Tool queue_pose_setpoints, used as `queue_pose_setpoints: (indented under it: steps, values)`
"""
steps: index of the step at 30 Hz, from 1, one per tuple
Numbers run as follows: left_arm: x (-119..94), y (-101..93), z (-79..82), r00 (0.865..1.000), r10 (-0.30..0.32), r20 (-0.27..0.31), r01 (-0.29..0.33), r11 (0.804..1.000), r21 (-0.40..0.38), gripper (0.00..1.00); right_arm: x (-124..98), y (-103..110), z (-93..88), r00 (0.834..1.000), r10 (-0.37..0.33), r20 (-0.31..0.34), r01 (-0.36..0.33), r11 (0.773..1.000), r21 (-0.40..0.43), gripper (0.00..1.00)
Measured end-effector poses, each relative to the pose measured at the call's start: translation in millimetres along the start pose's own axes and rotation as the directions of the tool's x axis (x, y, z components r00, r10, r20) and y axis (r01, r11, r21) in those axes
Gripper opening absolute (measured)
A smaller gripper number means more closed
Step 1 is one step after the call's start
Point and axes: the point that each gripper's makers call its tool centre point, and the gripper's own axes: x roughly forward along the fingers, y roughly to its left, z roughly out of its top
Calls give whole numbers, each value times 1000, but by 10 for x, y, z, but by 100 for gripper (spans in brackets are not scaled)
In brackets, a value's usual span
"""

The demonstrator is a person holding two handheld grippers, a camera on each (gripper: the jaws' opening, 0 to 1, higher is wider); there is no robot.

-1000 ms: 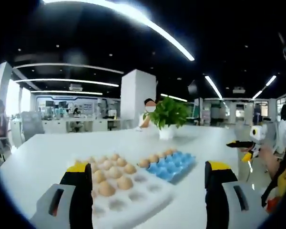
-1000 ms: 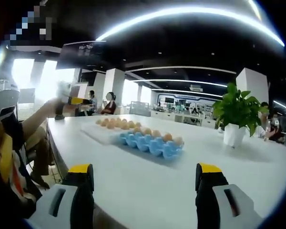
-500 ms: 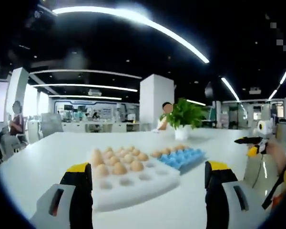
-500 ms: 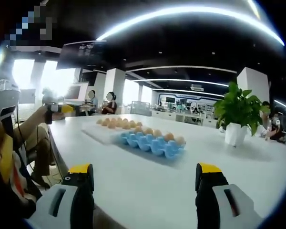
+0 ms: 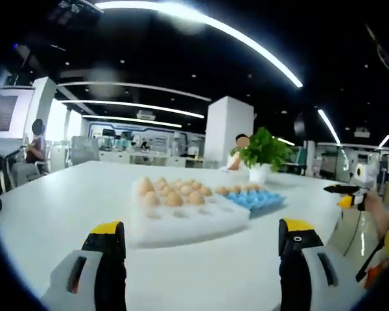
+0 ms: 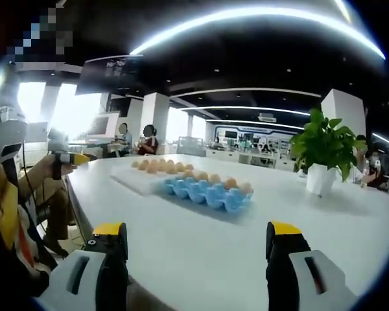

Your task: Pick up the eggs on the table and place them into the egg tray on the table

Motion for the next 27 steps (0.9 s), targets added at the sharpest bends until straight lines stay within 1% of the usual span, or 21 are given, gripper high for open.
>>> queue_pose_setpoints:
  steps: [4, 10, 15, 18, 19, 20, 22, 25, 27]
  values:
    - [16, -3, 9, 1000, -1, 4, 1, 1000, -11, 100, -5, -17, 4, 1000, -6, 3, 6, 1000, 3, 92]
    - [52, 3, 11, 1000, 2, -7, -2, 1000, 0, 98, -6, -38, -5, 1000, -11, -1, 11, 1000, 4, 92]
    - [74, -19, 6, 1000, -9, -15, 9, 1000, 3, 99, 8, -39, -10, 1000, -8, -6, 8, 1000, 2, 92]
    - [102, -32, -12, 999, -20, -29, 20, 1000, 6, 99, 12, -45, -17, 1000, -9, -11, 9, 1000, -2, 92]
    - [128, -41, -15, 999, -31, -37, 31, 999, 11, 100, 13, -47, -17, 1000, -9, -12, 9, 1000, -2, 92]
    - [154, -67, -21, 997, -52, -51, 53, 998, 18, 100, 13, -50, -18, 1000, -9, -13, 9, 1000, -1, 92]
    - [212, -130, 3, 994, -93, -60, 94, 995, 17, 100, 15, -57, -17, 1000, -9, -13, 9, 1000, 2, 92]
    - [372, -262, 119, 980, -188, -59, 189, 982, 16, 100, 15, -69, -11, 1000, -12, -11, 12, 1000, 3, 92]
    - [488, -287, 181, 974, -218, -68, 221, 974, 43, 100, 11, -70, -8, 1000, -12, -9, 12, 1000, 5, 92]
